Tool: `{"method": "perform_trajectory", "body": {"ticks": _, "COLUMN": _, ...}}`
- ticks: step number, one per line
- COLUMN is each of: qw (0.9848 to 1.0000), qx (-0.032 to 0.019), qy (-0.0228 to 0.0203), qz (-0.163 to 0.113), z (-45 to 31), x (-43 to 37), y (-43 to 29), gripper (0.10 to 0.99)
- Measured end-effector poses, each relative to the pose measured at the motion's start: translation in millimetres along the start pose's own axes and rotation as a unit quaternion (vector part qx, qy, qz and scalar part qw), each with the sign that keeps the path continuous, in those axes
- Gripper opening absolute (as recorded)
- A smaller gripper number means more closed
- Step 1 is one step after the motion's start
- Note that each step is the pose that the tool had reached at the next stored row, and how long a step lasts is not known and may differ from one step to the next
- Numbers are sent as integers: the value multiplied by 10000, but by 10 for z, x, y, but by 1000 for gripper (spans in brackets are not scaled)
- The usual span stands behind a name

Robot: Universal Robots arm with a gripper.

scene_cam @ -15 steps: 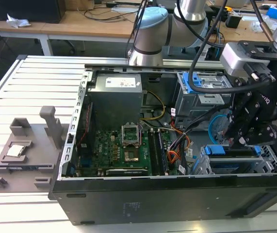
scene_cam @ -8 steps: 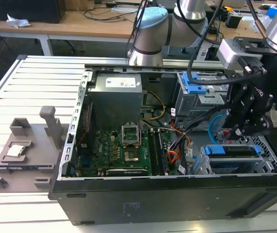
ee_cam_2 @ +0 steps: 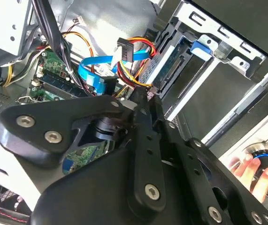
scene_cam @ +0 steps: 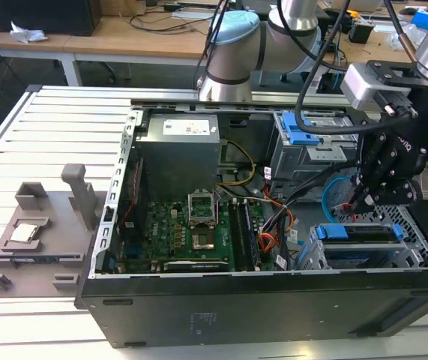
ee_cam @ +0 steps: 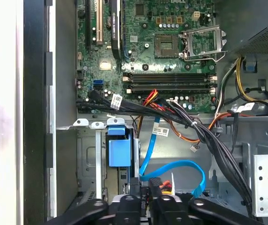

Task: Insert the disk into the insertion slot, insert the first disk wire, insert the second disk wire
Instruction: 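Insert the first disk wire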

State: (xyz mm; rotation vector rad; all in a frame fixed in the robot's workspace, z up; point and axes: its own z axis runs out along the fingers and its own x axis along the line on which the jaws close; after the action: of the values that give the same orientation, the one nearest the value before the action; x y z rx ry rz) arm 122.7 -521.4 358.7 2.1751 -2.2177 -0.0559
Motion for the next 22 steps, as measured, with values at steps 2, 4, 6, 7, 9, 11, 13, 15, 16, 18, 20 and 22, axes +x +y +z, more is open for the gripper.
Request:
{"method": "perform_trajectory", "body": {"ticks": 2, "qw": 10000, "qx": 0, "qy": 0, "qz": 1, "z": 0, "x": 0, "y": 0, "gripper": 161}}
{"method": "perform_trajectory", "body": {"ticks": 4, "qw": 10000, "qx": 0, "qy": -2, "qz": 1, "z": 2, "x": 4, "y": 0, "gripper": 161}}
{"method": "perform_trajectory", "body": {"ticks": 6, "qw": 10000, "qx": 0, "qy": 0, "qz": 1, "z": 0, "x": 35, "y": -1, "gripper": 161}}
{"method": "perform_trajectory", "body": {"ticks": 7, "qw": 10000, "qx": -3, "qy": 0, "qz": 1, "z": 17, "x": 68, "y": -41, "gripper": 161}}
{"method": "perform_trajectory", "body": {"ticks": 9, "qw": 10000, "qx": -9, "qy": 1, "qz": 1, "z": 63, "x": 85, "y": -129, "gripper": 161}}
{"method": "perform_trajectory", "body": {"ticks": 11, "qw": 10000, "qx": -10, "qy": 0, "qz": 1, "z": 97, "x": 105, "y": -168, "gripper": 161}}
{"method": "perform_trajectory", "body": {"ticks": 13, "qw": 10000, "qx": -10, "qy": 0, "qz": 2, "z": 115, "x": 109, "y": -172, "gripper": 161}}
{"method": "perform_trajectory", "body": {"ticks": 15, "qw": 10000, "qx": -10, "qy": 1, "qz": 1, "z": 127, "x": 109, "y": -173, "gripper": 161}}
{"method": "perform_trajectory", "body": {"ticks": 16, "qw": 10000, "qx": -10, "qy": 1, "qz": 1, "z": 131, "x": 109, "y": -176, "gripper": 161}}
{"method": "perform_trajectory", "body": {"ticks": 18, "qw": 10000, "qx": -10, "qy": 1, "qz": 1, "z": 135, "x": 110, "y": -182, "gripper": 161}}
{"method": "perform_trajectory", "body": {"ticks": 20, "qw": 10000, "qx": -10, "qy": 0, "qz": 1, "z": 137, "x": 113, "y": -187, "gripper": 161}}
{"method": "perform_trajectory", "body": {"ticks": 22, "qw": 10000, "qx": -10, "qy": 0, "qz": 1, "z": 137, "x": 119, "y": -188, "gripper": 161}}
